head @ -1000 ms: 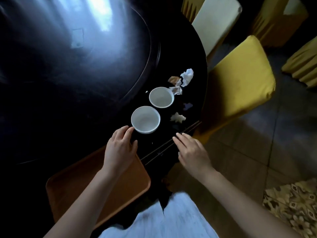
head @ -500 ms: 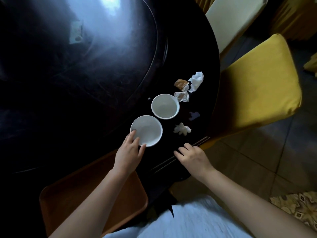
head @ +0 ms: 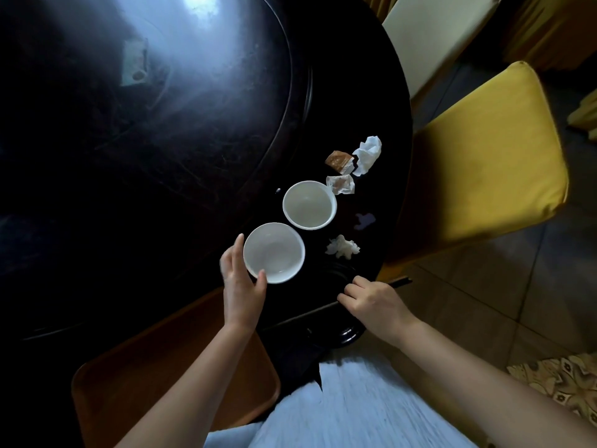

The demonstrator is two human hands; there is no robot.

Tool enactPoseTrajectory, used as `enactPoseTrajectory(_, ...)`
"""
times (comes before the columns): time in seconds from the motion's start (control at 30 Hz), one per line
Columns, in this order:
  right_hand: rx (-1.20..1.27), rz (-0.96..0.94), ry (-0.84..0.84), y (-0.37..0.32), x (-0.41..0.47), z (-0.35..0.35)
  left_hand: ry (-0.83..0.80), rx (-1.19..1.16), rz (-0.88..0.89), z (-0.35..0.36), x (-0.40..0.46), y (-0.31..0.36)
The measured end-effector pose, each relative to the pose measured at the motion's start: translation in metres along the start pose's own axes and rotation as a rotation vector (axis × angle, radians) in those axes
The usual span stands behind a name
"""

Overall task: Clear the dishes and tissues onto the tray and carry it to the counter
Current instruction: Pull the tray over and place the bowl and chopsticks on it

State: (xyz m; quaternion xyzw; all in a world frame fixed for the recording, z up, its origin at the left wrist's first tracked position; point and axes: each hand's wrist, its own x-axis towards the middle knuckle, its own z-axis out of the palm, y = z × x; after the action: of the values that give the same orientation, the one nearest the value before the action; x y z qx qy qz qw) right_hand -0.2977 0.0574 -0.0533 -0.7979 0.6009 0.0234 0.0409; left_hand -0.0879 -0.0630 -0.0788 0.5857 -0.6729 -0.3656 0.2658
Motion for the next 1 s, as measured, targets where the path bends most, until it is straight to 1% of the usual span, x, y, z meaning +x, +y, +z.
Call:
enactPoseTrajectory(0.07,0.037,0.001,0.019,0.003,-0.004,0.000,0.025,-0.051,-0.112,0.000,0.004,-0.003)
enactPoseTrajectory(0.1,0.057,0.003,0.026,0.004,-0.006,0.000,0.006,-0.057,-0.177,0.000,0.006,-0.006)
enactPoseTrajectory(0.17,0.097,0.014,0.035,0.007,-0.010,0.001,-0.055,-0.136,-0.321,-0.001,0.010,-0.010)
enactPoseTrajectory(0.27,0.169,0.061,0.052,0.012,-0.018,0.003,-0.142,-0.353,-0.544,-0.008,0.019,-0.014)
enactPoseTrajectory(0.33,0.221,0.108,0.080,0.016,-0.022,0.001,-0.236,-0.442,-0.637,-0.012,0.023,-0.017)
enactPoseTrajectory(0.37,0.241,0.136,0.095,0.018,-0.024,-0.001,-0.267,-0.463,-0.656,-0.014,0.025,-0.017)
enactPoseTrajectory(0.43,0.282,0.197,0.122,0.020,-0.025,-0.007,-0.276,-0.465,-0.654,-0.015,0.026,-0.015)
enactPoseTrajectory(0.5,0.330,0.256,0.154,0.021,-0.022,-0.015,-0.255,-0.464,-0.636,-0.016,0.025,-0.011)
enactPoseTrajectory(0.6,0.453,0.342,0.211,0.017,-0.012,-0.029,-0.211,-0.531,-0.630,-0.022,0.017,-0.005)
enactPoseTrajectory(0.67,0.618,0.428,0.254,0.012,-0.001,-0.037,-0.169,-0.601,-0.629,-0.033,0.008,-0.001)
enactPoseTrajectory(0.73,0.833,0.519,0.282,0.008,0.012,-0.045,-0.122,-0.657,-0.623,-0.047,-0.004,0.002)
enactPoseTrajectory(0.8,1.071,0.576,0.252,0.003,0.025,-0.050,-0.075,-0.704,-0.615,-0.063,-0.019,0.002)
enactPoseTrajectory(0.9,1.391,0.595,0.212,-0.008,0.046,-0.052,0.009,-0.747,-0.629,-0.085,-0.044,-0.005)
enactPoseTrajectory(1.0,1.501,0.549,0.157,-0.028,0.065,-0.052,0.162,-0.781,-0.683,-0.112,-0.073,-0.021)
